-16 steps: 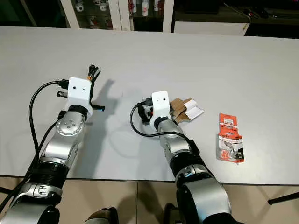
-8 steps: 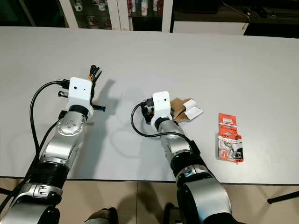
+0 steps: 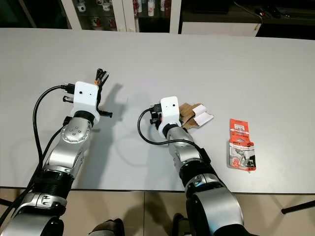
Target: Picking trash to rubbish bin
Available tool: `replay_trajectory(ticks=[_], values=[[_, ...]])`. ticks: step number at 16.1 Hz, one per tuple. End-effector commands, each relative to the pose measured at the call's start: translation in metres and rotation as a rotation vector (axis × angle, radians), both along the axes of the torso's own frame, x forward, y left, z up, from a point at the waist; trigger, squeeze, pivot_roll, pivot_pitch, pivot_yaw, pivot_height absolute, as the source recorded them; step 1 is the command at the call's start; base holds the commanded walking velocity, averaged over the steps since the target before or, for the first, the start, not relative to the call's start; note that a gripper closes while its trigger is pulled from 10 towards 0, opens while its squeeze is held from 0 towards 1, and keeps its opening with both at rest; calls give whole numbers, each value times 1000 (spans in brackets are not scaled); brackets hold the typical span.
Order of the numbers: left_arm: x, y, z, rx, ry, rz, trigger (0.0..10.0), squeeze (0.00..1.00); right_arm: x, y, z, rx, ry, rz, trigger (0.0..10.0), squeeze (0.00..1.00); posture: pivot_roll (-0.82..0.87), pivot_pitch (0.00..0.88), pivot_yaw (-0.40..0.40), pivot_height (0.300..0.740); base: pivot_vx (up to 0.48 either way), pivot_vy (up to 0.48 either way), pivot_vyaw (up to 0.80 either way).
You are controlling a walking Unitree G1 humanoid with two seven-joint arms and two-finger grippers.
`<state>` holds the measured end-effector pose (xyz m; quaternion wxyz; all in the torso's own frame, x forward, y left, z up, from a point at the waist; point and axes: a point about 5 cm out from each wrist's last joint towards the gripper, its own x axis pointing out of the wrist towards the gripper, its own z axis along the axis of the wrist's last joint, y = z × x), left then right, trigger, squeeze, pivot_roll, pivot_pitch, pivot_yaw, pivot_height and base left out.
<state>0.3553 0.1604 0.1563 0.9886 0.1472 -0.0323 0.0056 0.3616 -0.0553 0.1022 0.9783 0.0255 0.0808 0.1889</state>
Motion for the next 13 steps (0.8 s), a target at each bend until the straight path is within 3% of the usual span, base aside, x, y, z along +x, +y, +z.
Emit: replay_trajectory(ticks=[1,10,11,13], values=[[1,-4,2,6,-3,-13,10000,0,-6,-2,-15,2,70,2,0,0,21,137,-3,740,0,0,0],[2,-8,4,-15,-21,-14,10000,0,15,-12,30,96,-88,-57,0,0,12,125,-7,740,0,0,0],[2,-8,5,-19,-25,-15,10000,0,16,-14,35,103,-108,-69,10000,0,11,125,-6,740,0,0,0],[2,-10,6,-23,-31,-19,10000,0,20,-17,49,142,-162,-86,10000,0,10,124,-6,740,0,0,0]])
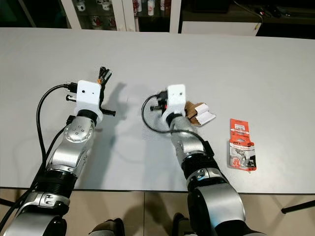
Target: Picking trash to rubbish bin
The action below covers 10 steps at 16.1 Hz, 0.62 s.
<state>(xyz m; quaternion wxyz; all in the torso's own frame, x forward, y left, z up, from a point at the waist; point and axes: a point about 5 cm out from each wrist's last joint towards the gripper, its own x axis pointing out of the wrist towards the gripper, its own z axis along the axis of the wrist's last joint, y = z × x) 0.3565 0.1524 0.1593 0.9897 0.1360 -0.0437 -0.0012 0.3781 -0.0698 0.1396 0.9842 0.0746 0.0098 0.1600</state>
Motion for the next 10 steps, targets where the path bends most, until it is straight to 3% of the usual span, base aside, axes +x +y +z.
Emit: replay_trajectory(ticks=[1,7,10], values=[[1,-2,3,-3,-13,-3,10000,0,5,-4,17,35,-67,-22,10000,0,8,124,-5,740,0,0,0],[0,-8,2,-32,-32,-15,10000,0,6,-12,52,117,-229,-40,10000,0,3,121,-9,740,0,0,0],[-3,-10,-2,-31,-29,-16,10000,0,0,-27,57,132,-281,-98,10000,0,-1,119,-11,740,0,0,0]])
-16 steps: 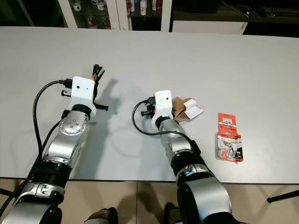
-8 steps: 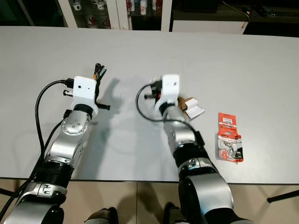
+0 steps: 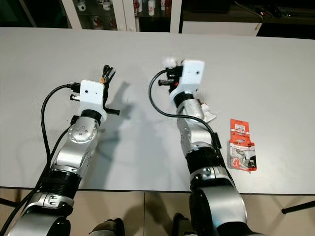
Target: Picking trash to rubbish bin
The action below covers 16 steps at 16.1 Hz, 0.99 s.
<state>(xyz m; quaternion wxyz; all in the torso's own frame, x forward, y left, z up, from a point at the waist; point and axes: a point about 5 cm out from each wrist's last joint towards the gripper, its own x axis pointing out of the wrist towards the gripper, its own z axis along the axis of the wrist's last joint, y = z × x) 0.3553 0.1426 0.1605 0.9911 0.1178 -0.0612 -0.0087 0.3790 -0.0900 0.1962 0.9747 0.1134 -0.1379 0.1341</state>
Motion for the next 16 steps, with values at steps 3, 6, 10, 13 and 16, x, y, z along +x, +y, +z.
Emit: replay_trajectory(ticks=[3,6,10,13,16], values=[[-4,-4,-7,-1,2,-5,10000,0,-7,-21,-6,-34,-8,-72,10000,0,-16,108,-17,740,0,0,0],[-7,-6,-5,-19,-24,-15,10000,0,-15,-40,-13,-40,2,-128,10000,0,-20,98,-19,740,0,0,0],[-13,-1,-3,-33,-65,-17,10000,0,-25,-59,-15,-106,1,-195,10000,0,-19,79,-21,740,0,0,0],[-23,10,-5,-17,-81,-26,10000,0,-37,-78,-14,-106,-18,-236,10000,0,-21,67,-24,740,0,0,0],[-28,14,-6,-27,-91,-4,10000,0,-49,-90,-25,-120,15,-278,10000,0,-20,50,-27,740,0,0,0]])
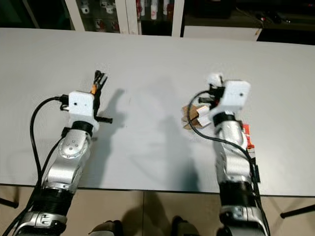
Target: Picking trash to rubbish bin
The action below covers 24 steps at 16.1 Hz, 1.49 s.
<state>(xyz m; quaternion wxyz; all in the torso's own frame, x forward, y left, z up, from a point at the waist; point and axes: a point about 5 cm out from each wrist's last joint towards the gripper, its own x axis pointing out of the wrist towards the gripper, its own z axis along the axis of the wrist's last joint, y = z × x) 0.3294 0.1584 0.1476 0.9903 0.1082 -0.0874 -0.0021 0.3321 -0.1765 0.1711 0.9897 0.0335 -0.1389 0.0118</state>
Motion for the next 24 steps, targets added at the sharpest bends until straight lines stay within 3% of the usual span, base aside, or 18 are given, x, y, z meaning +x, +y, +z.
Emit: replay_trajectory(ticks=[1,9,13,24], values=[[-3,-2,6,-7,-40,-9,10000,0,-5,-6,-6,4,27,-25,10000,0,-18,40,-27,740,0,0,0],[-14,-4,-1,-9,-46,-4,10000,0,-19,-12,-24,7,95,-55,10000,0,-26,0,-35,740,0,0,0],[-13,-11,-6,-29,-20,-12,10000,0,-19,2,-28,21,122,-14,10000,0,-35,0,-39,740,0,0,0],[-17,-11,-11,-7,5,-12,10000,0,-24,5,-37,34,158,-13,10000,0,-37,0,-28,740,0,0,0]])
